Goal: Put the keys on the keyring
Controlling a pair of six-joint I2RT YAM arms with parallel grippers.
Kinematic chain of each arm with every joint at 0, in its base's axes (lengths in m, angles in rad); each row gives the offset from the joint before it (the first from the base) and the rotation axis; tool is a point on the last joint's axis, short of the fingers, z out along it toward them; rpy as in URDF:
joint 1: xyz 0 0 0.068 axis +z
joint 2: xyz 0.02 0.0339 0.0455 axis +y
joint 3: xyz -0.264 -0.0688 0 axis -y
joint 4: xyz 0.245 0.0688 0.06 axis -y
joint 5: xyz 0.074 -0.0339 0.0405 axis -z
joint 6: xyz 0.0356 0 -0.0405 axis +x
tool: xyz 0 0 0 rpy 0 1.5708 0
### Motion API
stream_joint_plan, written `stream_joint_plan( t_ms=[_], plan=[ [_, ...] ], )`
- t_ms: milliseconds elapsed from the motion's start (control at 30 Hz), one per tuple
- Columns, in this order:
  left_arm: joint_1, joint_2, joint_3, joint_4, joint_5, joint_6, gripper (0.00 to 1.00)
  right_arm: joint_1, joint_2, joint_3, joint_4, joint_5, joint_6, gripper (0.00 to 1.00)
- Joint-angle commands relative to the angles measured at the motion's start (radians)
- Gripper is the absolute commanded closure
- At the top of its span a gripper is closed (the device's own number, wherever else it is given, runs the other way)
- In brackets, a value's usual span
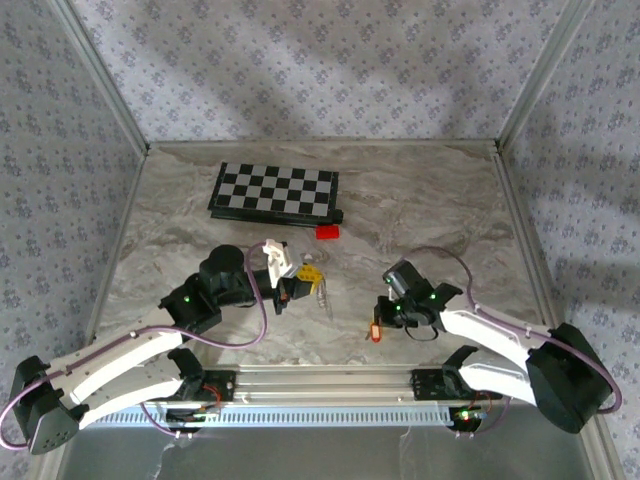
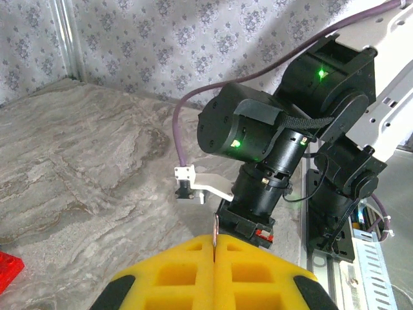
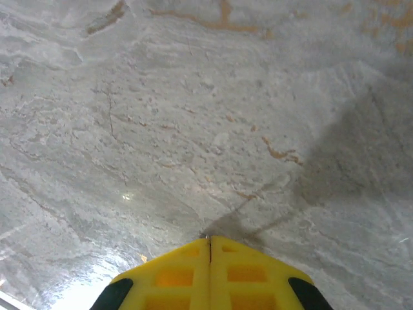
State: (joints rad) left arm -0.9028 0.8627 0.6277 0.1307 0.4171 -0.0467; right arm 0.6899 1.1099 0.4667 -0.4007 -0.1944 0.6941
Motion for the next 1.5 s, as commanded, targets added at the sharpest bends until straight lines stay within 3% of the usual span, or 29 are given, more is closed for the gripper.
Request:
stream_joint_plan(
  t_ms=[0, 133, 333, 600, 867, 1033, 1267, 1467],
  plan=[
    [0.009, 0.005, 0.021, 0.006, -0.013, -0.002, 1.0, 0.046, 0.031, 0.086, -0.142, 0.096, -0.039, 1.0],
    [0.01, 0.01, 0.02, 0.007, -0.018, 0.002, 1.0, 0.099, 0.105, 0.186, -0.322, 0.202, -0.095, 1.0],
    [0.01, 0.006, 0.015, 0.006, -0.023, 0.005, 1.0, 0.159, 0.233, 0.277, -0.436, 0.287, -0.134, 1.0],
    [0.01, -0.003, 0.004, 0.002, -0.032, 0.008, 1.0, 0.207, 0.333, 0.328, -0.443, 0.307, -0.141, 1.0],
    [0.009, -0.007, 0.0, -0.001, -0.032, 0.01, 1.0, 0.177, 0.314, 0.299, -0.396, 0.209, -0.141, 1.0],
    [0.009, -0.006, -0.002, 0.003, -0.029, 0.008, 1.0, 0.165, 0.29, 0.288, -0.372, 0.19, -0.138, 0.88],
    [0.009, -0.011, -0.002, 0.006, -0.025, 0.002, 1.0, 0.15, 0.19, 0.251, -0.35, 0.194, -0.095, 0.61],
    [0.01, -0.01, -0.003, 0.012, -0.016, -0.004, 1.0, 0.137, 0.055, 0.142, -0.235, 0.139, -0.002, 0.54]
  ],
)
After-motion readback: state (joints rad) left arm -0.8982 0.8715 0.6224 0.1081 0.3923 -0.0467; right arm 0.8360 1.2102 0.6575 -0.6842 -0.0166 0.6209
